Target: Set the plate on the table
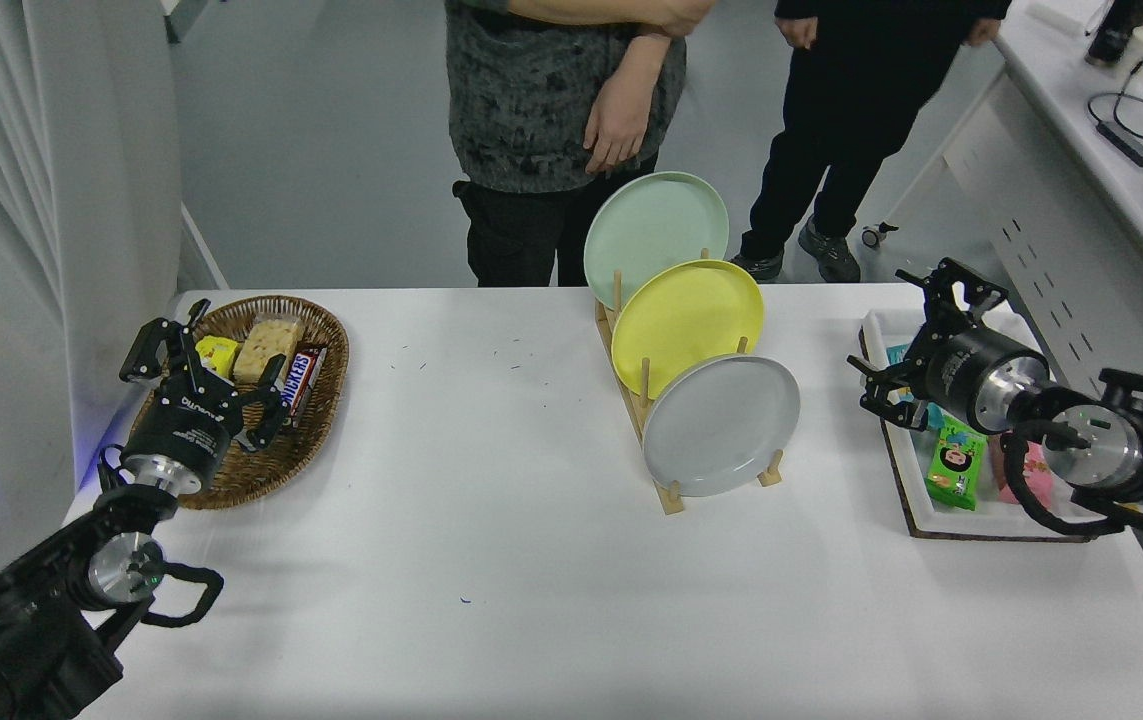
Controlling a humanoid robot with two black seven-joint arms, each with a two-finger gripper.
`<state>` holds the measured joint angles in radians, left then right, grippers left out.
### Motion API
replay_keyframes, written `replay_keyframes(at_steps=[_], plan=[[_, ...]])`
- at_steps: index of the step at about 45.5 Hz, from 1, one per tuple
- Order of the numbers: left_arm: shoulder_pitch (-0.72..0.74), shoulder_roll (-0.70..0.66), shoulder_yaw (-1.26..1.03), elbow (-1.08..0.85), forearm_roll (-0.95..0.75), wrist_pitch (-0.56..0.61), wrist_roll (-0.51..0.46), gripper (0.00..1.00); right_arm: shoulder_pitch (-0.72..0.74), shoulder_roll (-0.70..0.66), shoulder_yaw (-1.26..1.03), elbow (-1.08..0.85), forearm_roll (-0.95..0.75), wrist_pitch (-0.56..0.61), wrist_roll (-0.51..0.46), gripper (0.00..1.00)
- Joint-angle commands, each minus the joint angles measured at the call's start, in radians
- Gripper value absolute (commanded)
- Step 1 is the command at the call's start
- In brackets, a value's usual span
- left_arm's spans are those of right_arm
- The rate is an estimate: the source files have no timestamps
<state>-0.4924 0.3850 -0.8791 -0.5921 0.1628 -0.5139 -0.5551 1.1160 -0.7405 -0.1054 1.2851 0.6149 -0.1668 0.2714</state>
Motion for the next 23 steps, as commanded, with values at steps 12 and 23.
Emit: replay_keyframes(at_steps=[12, 23], plan=[[0.0, 0.0, 0.0, 0.0, 0.0, 0.0, 0.0, 0.98, 0.182, 0.125, -0.189, 0.082, 0.158, -0.217, 0.005, 1.0], [0.0, 0.0, 0.0, 0.0, 0.0, 0.0, 0.0, 0.98, 0.182, 0.223, -0.186, 0.076, 0.16, -0.298, 0.003, 1.0]])
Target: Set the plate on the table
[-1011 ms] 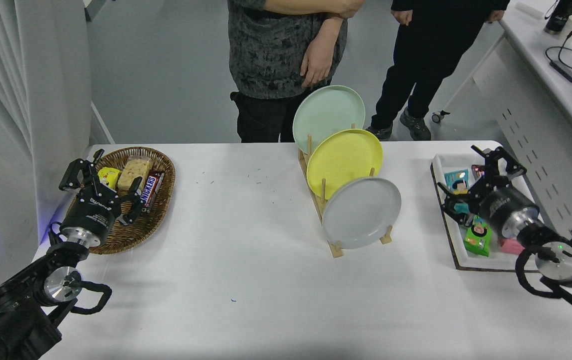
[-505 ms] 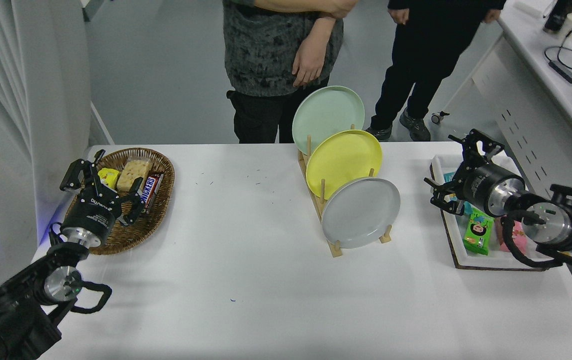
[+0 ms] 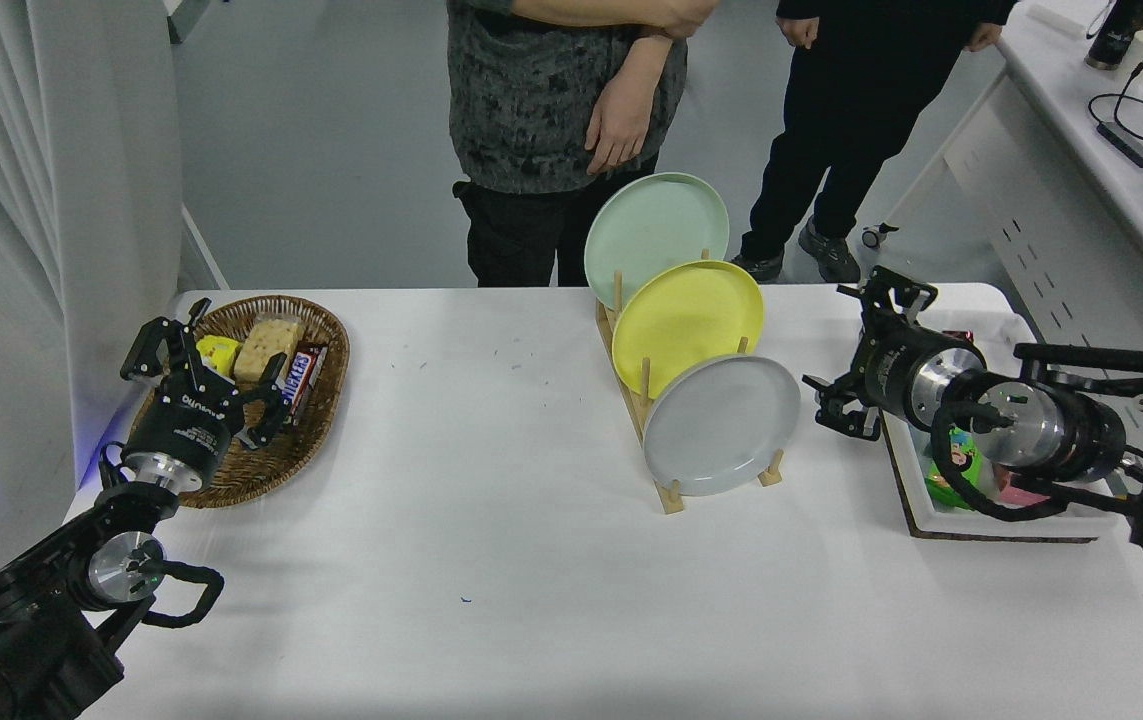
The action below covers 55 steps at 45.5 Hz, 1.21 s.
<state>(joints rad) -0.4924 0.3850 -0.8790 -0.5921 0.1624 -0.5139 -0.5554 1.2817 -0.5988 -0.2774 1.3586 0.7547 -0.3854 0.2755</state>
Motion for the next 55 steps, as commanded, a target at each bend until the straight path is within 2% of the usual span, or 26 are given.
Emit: replay_keyframes(at_steps=[1, 20, 37, 48, 50, 55], plan=[[0.0, 0.0, 0.0, 0.0, 0.0, 0.0, 0.0, 0.98, 0.016, 0.092, -0.014, 0.001, 0.02, -0.084, -0.001, 1.0], [0.0, 0.0, 0.0, 0.0, 0.0, 0.0, 0.0, 0.98, 0.018, 0.165, -0.002, -0.03, 0.025, -0.122, -0.004, 0.99], [0.0, 0.0, 0.0, 0.0, 0.0, 0.0, 0.0, 0.98, 0.045, 0.171, -0.014, -0.039, 0.025, -0.181, -0.012, 0.98], [0.0, 0.0, 0.0, 0.0, 0.0, 0.0, 0.0, 0.98, 0.062, 0.194, -0.011, -0.045, 0.028, -0.239, -0.052, 0.97], [0.0, 0.0, 0.0, 0.0, 0.0, 0.0, 0.0, 0.98, 0.076, 0.22, -0.009, -0.061, 0.054, -0.25, -0.076, 0.89], [0.0, 0.0, 0.0, 0.0, 0.0, 0.0, 0.0, 0.98, 0.077, 0.223, -0.012, -0.07, 0.052, -0.251, -0.091, 0.8]])
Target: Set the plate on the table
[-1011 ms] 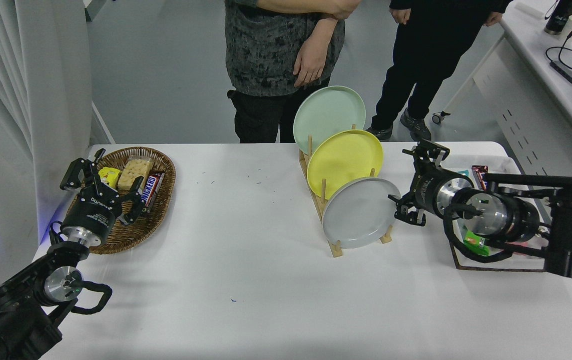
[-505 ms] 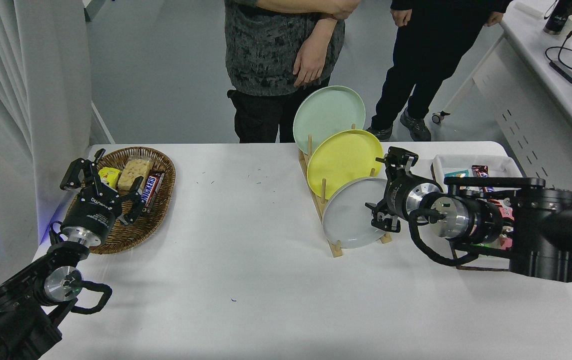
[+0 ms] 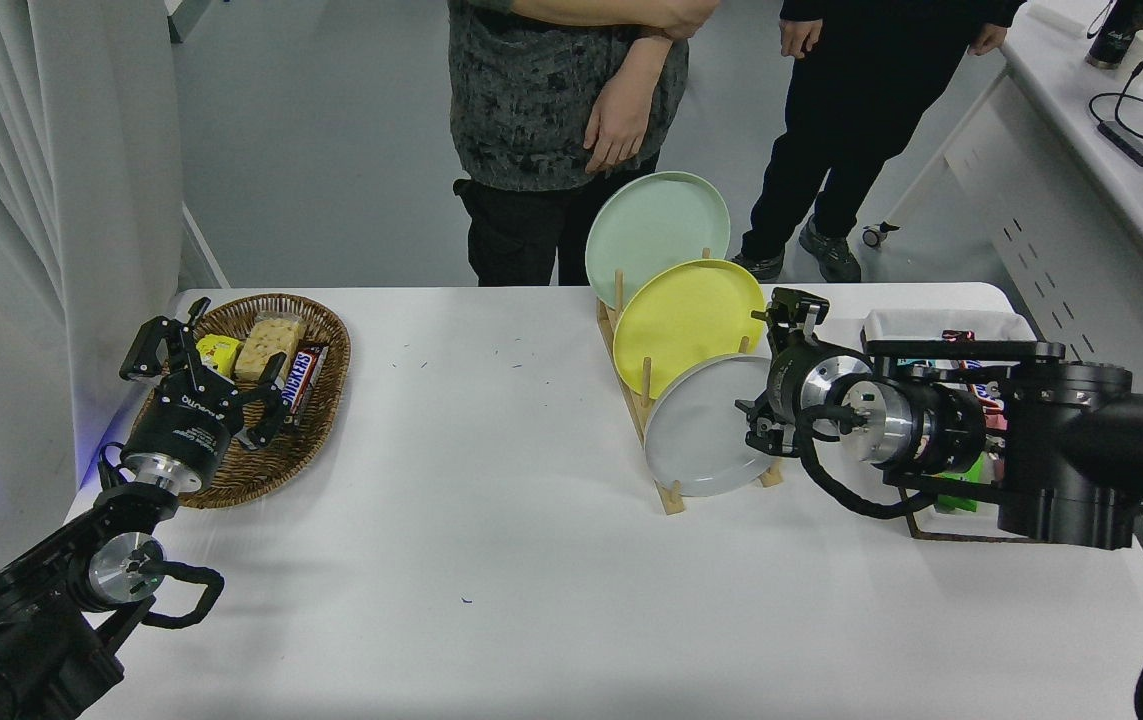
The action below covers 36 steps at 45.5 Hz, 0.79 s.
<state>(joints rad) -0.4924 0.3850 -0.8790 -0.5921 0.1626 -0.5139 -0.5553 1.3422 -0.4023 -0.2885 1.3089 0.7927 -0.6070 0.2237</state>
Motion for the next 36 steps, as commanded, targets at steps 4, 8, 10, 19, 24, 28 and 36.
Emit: replay_keyframes(at_steps=[4, 8, 10, 19, 24, 28, 36], plan=[[0.0, 0.0, 0.0, 0.0, 0.0, 0.0, 0.0, 0.98, 0.017, 0.028, 0.0, -0.031, 0.011, -0.028, -0.041, 0.79], [0.0, 0.0, 0.0, 0.0, 0.0, 0.0, 0.0, 0.98, 0.017, 0.03, 0.002, -0.051, 0.01, -0.027, -0.043, 0.79], [0.0, 0.0, 0.0, 0.0, 0.0, 0.0, 0.0, 0.98, 0.018, 0.031, 0.002, -0.054, 0.008, -0.027, -0.044, 0.79], [0.0, 0.0, 0.0, 0.0, 0.0, 0.0, 0.0, 0.98, 0.02, 0.036, 0.008, -0.073, -0.001, -0.025, -0.06, 0.79], [0.0, 0.0, 0.0, 0.0, 0.0, 0.0, 0.0, 0.98, 0.02, 0.045, 0.009, -0.076, -0.001, -0.025, -0.06, 0.75], [0.0, 0.0, 0.0, 0.0, 0.0, 0.0, 0.0, 0.98, 0.018, 0.045, 0.009, -0.076, -0.001, -0.027, -0.061, 0.74], [0.0, 0.0, 0.0, 0.0, 0.0, 0.0, 0.0, 0.98, 0.018, 0.054, 0.011, -0.076, 0.002, -0.027, -0.061, 0.68]])
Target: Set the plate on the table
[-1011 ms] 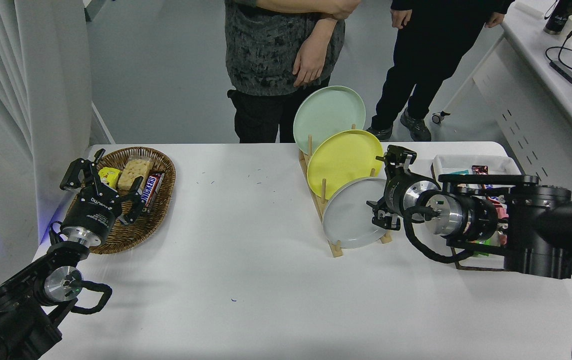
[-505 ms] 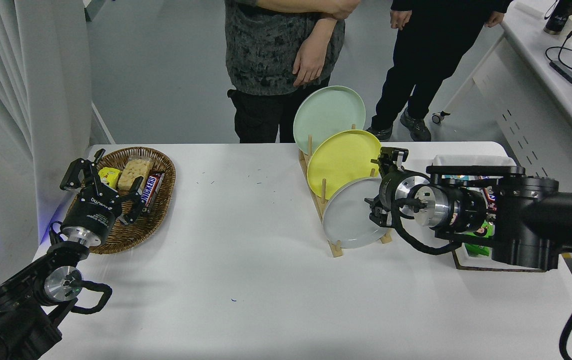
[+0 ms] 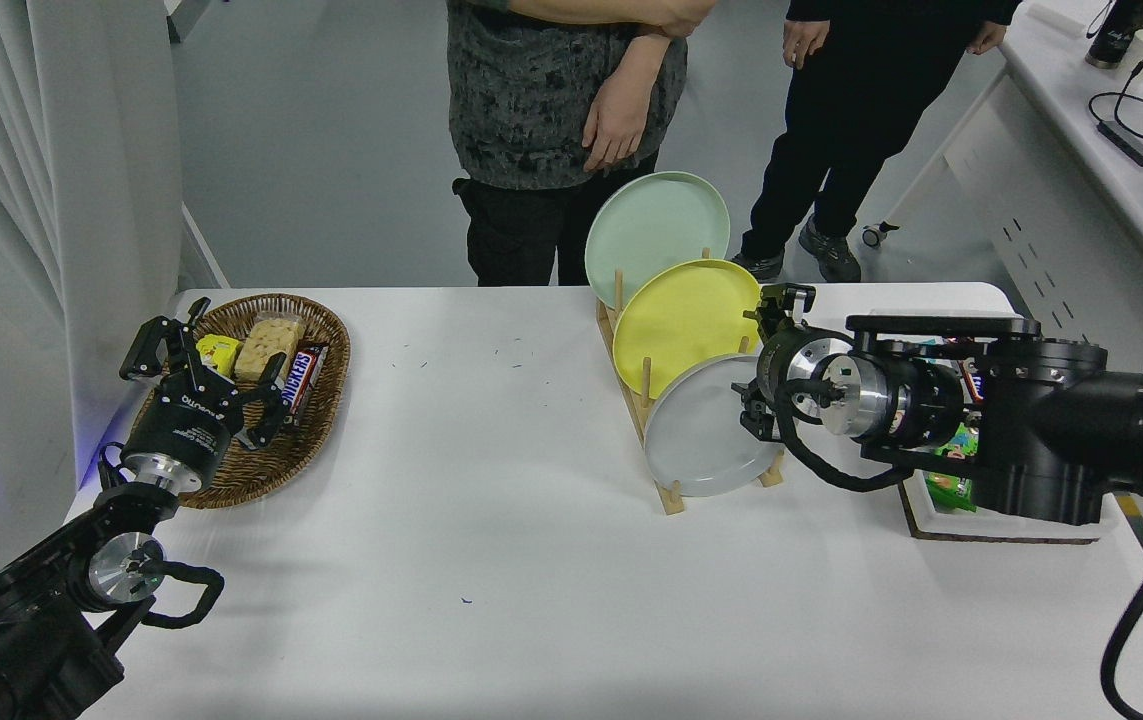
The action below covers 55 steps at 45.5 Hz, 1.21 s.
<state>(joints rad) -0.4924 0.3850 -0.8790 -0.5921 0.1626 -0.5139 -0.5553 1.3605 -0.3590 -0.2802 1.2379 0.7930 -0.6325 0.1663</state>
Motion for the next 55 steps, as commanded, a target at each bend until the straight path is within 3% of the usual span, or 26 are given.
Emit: replay_keyframes(at_steps=[1, 21, 35, 37, 39, 55], plan=[[0.0, 0.0, 0.0, 0.0, 0.0, 0.0, 0.0, 0.98, 0.0, 0.012, 0.003, -0.003, 0.003, -0.003, -0.004, 0.68], [0.0, 0.0, 0.0, 0.0, 0.0, 0.0, 0.0, 0.98, 0.011, 0.011, 0.012, 0.032, 0.011, -0.024, -0.004, 0.57], [0.0, 0.0, 0.0, 0.0, 0.0, 0.0, 0.0, 0.98, 0.015, 0.003, 0.012, 0.063, 0.009, -0.03, -0.002, 0.58], [0.0, 0.0, 0.0, 0.0, 0.0, 0.0, 0.0, 0.98, 0.015, 0.003, 0.012, 0.063, 0.008, -0.029, -0.002, 0.54], [0.0, 0.0, 0.0, 0.0, 0.0, 0.0, 0.0, 0.98, 0.015, 0.003, 0.012, 0.063, 0.006, -0.027, -0.002, 0.44], [0.0, 0.0, 0.0, 0.0, 0.0, 0.0, 0.0, 0.98, 0.008, 0.002, 0.013, 0.055, -0.003, -0.021, -0.002, 0.42]])
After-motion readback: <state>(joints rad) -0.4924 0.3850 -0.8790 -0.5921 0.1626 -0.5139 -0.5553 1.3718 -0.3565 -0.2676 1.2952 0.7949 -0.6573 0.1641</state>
